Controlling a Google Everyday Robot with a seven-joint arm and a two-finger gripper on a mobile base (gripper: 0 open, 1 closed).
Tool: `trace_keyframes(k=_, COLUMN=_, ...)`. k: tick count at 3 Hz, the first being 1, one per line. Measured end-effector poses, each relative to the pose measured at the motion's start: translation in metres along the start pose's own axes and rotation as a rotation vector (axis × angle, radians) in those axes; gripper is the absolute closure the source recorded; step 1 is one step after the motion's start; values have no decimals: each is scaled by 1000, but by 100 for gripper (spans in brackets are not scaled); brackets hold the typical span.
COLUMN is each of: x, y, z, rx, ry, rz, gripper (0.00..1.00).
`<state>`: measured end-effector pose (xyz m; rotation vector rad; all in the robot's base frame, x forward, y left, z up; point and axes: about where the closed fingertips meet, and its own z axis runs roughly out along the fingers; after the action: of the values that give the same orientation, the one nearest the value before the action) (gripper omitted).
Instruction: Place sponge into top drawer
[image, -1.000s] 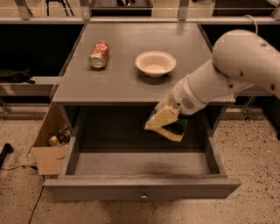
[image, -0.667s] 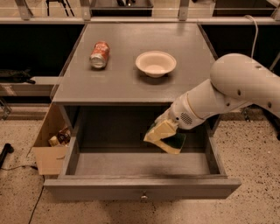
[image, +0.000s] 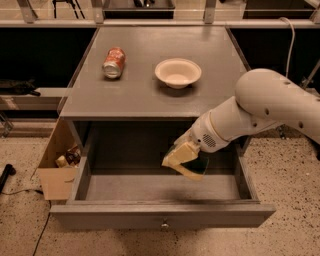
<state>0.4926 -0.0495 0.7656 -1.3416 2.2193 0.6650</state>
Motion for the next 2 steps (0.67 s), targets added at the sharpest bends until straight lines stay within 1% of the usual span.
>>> trace_keyframes(k=1, x=18, y=15, z=12, rx=-8, ry=-30, rz=6, gripper=100)
trace_keyframes(k=2, x=59, y=32, z=25, rx=-3, ry=-63, rz=51, gripper=100)
